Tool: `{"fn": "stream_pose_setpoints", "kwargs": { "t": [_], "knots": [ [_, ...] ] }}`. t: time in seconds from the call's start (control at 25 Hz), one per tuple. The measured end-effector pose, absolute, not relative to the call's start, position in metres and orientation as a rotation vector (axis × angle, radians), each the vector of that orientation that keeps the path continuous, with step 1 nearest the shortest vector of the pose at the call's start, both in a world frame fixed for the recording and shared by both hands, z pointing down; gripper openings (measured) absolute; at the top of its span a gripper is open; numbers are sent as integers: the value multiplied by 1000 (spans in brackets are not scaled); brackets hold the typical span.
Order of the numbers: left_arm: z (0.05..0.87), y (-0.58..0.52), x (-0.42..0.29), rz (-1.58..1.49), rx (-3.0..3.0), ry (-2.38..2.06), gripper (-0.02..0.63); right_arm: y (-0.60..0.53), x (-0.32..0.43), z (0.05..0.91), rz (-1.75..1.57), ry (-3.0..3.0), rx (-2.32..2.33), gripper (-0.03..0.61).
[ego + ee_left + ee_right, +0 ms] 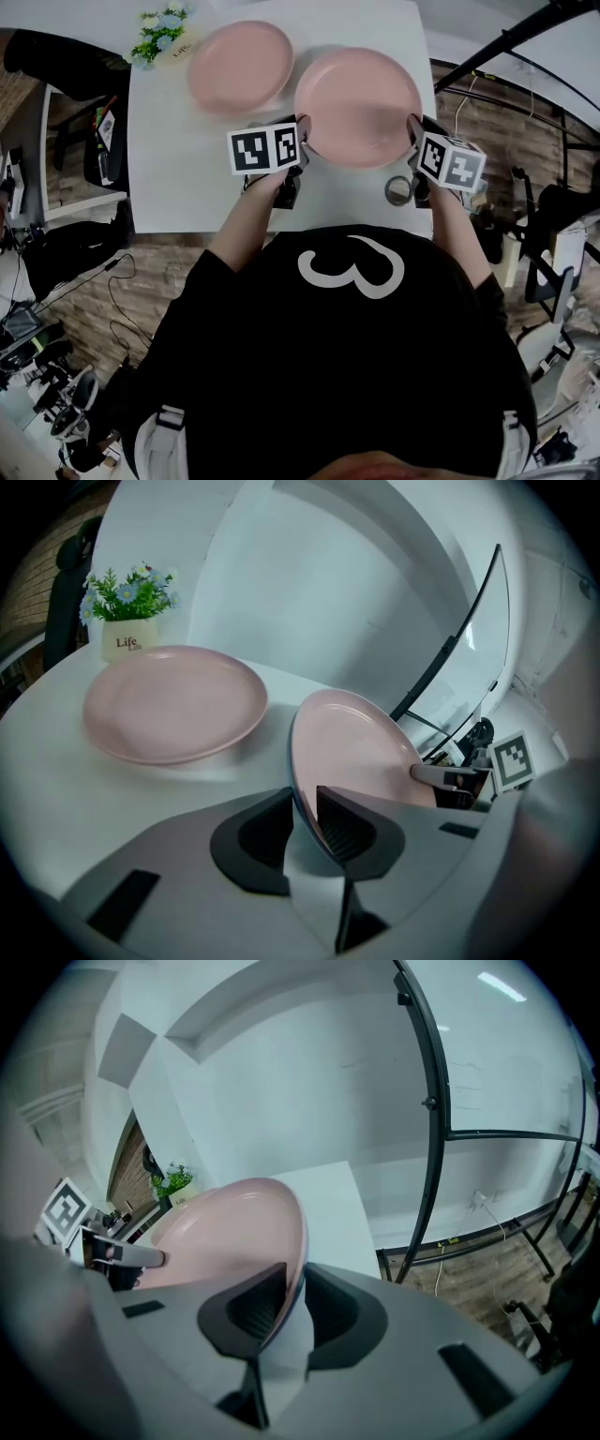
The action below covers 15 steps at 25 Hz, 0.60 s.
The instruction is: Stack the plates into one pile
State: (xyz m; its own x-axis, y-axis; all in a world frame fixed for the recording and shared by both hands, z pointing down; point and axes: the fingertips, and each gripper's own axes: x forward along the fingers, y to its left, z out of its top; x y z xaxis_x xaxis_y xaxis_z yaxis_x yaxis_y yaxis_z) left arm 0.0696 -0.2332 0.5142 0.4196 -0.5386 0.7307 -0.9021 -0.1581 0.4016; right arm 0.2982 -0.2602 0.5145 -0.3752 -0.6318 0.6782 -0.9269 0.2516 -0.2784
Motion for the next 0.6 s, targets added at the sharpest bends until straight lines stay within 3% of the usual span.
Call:
{"fn": "stream_pose_setpoints", "kwargs": {
  "t": [0.6],
  "knots": [
    [469, -224, 21, 415, 1786, -1369, 87, -282, 244, 466, 815, -2235, 1336, 71]
  ]
}}
